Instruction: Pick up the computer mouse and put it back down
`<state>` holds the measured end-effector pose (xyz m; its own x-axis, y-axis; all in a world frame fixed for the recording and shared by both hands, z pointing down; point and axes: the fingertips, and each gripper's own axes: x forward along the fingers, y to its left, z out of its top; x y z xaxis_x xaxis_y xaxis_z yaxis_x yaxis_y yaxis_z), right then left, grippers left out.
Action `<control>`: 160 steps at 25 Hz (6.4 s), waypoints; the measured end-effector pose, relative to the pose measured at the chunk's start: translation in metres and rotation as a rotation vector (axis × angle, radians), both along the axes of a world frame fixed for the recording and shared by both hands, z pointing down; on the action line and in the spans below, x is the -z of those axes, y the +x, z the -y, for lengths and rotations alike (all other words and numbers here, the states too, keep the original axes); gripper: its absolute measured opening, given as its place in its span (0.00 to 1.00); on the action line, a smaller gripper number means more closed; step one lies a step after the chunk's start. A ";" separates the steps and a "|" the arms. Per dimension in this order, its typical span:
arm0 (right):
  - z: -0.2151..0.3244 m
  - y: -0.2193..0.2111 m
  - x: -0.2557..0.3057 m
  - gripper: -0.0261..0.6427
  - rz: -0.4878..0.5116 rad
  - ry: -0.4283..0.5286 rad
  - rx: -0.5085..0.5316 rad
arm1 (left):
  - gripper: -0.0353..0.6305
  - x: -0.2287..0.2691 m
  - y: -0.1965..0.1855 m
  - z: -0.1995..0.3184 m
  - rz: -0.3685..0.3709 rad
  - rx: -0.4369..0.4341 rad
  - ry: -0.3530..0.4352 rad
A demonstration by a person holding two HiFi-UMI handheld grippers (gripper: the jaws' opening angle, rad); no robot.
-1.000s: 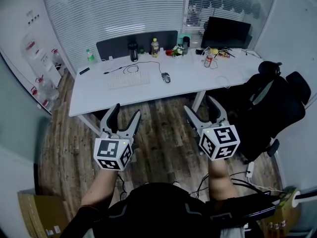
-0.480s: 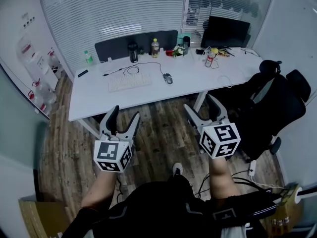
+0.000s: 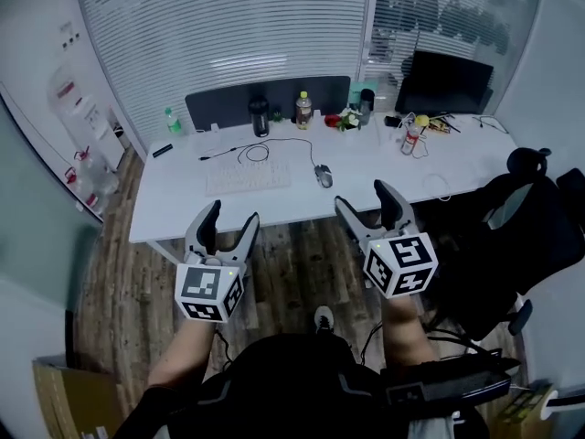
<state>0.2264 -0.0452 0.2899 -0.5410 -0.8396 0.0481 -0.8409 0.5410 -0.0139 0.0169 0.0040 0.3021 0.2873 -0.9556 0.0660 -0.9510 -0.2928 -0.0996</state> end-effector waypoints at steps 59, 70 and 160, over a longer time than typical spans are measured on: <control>0.342 -0.052 -0.105 0.53 -0.097 -0.188 -0.102 | 0.51 -0.104 -0.063 0.351 -0.045 -0.113 -0.222; 0.395 -0.028 -0.219 0.53 -0.147 -0.360 -0.010 | 0.51 -0.198 -0.032 0.378 -0.065 -0.020 -0.411; 0.378 -0.132 -0.152 0.48 -0.080 -0.364 0.300 | 0.50 -0.124 -0.081 0.353 -0.116 0.202 -0.236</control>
